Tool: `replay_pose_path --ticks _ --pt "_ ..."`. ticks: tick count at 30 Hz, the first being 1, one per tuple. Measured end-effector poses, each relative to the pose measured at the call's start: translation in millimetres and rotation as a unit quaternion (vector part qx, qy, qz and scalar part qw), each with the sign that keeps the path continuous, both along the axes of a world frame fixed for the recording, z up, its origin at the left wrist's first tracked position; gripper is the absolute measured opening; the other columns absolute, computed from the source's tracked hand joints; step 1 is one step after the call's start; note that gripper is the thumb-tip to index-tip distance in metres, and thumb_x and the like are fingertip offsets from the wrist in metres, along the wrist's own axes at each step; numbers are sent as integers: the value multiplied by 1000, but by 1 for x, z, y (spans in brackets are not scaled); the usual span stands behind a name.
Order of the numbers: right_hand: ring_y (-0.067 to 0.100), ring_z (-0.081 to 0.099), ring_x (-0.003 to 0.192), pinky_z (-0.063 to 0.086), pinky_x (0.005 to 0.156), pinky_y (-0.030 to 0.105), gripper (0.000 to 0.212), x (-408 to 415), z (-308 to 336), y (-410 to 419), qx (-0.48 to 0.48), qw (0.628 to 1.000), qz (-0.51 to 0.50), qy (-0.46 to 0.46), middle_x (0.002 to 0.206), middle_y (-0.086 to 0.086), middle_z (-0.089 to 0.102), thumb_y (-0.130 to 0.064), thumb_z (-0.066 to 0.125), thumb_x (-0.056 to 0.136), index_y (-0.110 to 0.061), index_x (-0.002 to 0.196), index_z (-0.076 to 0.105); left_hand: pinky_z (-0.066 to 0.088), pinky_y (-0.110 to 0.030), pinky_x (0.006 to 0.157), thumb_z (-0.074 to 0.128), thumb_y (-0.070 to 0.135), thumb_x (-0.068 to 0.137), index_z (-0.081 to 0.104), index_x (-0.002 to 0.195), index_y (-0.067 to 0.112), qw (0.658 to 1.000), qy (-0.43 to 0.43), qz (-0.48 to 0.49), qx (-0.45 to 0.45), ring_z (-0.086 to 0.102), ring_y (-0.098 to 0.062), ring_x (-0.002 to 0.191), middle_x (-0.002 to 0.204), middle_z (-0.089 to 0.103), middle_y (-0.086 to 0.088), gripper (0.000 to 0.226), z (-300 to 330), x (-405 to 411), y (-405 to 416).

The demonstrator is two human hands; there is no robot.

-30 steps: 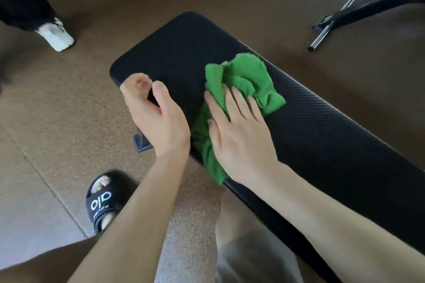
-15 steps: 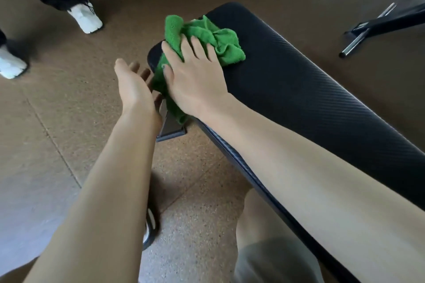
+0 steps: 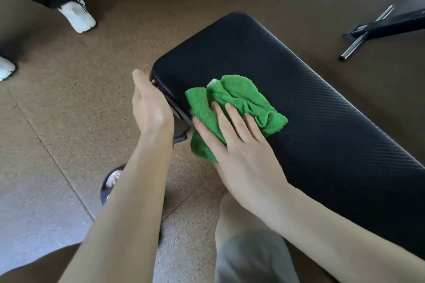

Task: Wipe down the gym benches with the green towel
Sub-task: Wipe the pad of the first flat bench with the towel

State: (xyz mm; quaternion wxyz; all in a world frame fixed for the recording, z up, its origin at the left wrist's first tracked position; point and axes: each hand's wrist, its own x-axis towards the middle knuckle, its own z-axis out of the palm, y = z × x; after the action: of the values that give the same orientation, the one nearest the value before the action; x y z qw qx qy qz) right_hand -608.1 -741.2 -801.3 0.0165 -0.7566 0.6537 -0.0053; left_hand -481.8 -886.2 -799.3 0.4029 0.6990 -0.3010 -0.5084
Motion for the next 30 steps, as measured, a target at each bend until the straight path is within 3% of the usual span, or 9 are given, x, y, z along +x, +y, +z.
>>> replay_pose_path --ticks 4,8,11,13,17,19,22,27,30 --pt "43 18 157 20 126 58 70 30 -9 -72 -33 998 -39 -25 170 22 20 -16 46 102 -19 166 19 48 -33 96 18 61 104 74 114 26 1000 13 12 26 69 -15 105 110 76 3 66 9 5 -15" --pt "41 36 150 29 121 56 59 51 -13 -119 -52 995 -70 -56 162 19 41 -28 59 103 -18 158 42 43 -23 79 15 61 106 69 124 19 994 -15 -75 76 66 -17 110 116 73 0 71 43 19 -40" --pt "36 53 135 41 112 49 49 53 1 -128 -60 974 -123 -182 145 13 59 -29 61 102 -15 149 54 42 -27 93 17 60 107 60 137 22 988 -49 -133 59 62 -17 121 130 66 0 65 81 23 -49" --pt "32 65 116 51 98 47 37 51 31 -142 -23 894 -238 -380 124 7 70 -25 61 102 -16 138 61 37 -33 102 22 60 106 57 139 27 979 -82 -180 50 60 -17 124 131 65 3 59 113 21 -59" --pt "37 73 108 59 97 52 19 33 129 -172 80 438 -471 -762 111 11 76 -29 57 104 -18 116 69 42 -35 100 36 57 100 57 103 52 944 -115 -310 20 61 -13 117 115 63 16 22 184 7 -78" --pt "34 73 110 59 97 47 36 20 171 -172 90 306 -453 -832 123 16 74 -35 54 107 -12 132 65 42 -41 110 37 58 96 58 115 55 921 -109 -374 6 58 -12 124 125 62 17 29 214 0 -86" --pt "30 72 112 57 95 41 47 7 235 -168 86 242 -409 -876 129 17 72 -39 47 109 -6 139 61 36 -46 118 38 59 87 43 148 45 891 -86 -445 17 49 -14 137 147 53 10 63 261 -14 -103" --pt "29 73 104 57 92 40 40 -16 327 -173 49 243 -440 -863 117 15 74 -37 55 106 -6 130 65 32 -33 111 53 34 97 31 158 37 821 -100 -558 61 42 -14 142 160 40 5 65 341 -44 -139" --pt "31 72 105 56 94 42 38 -33 374 -172 20 252 -464 -849 116 14 74 -31 62 103 -5 131 65 37 -34 108 60 36 90 43 153 27 771 -139 -619 55 48 -16 135 144 53 4 66 385 -73 -158"
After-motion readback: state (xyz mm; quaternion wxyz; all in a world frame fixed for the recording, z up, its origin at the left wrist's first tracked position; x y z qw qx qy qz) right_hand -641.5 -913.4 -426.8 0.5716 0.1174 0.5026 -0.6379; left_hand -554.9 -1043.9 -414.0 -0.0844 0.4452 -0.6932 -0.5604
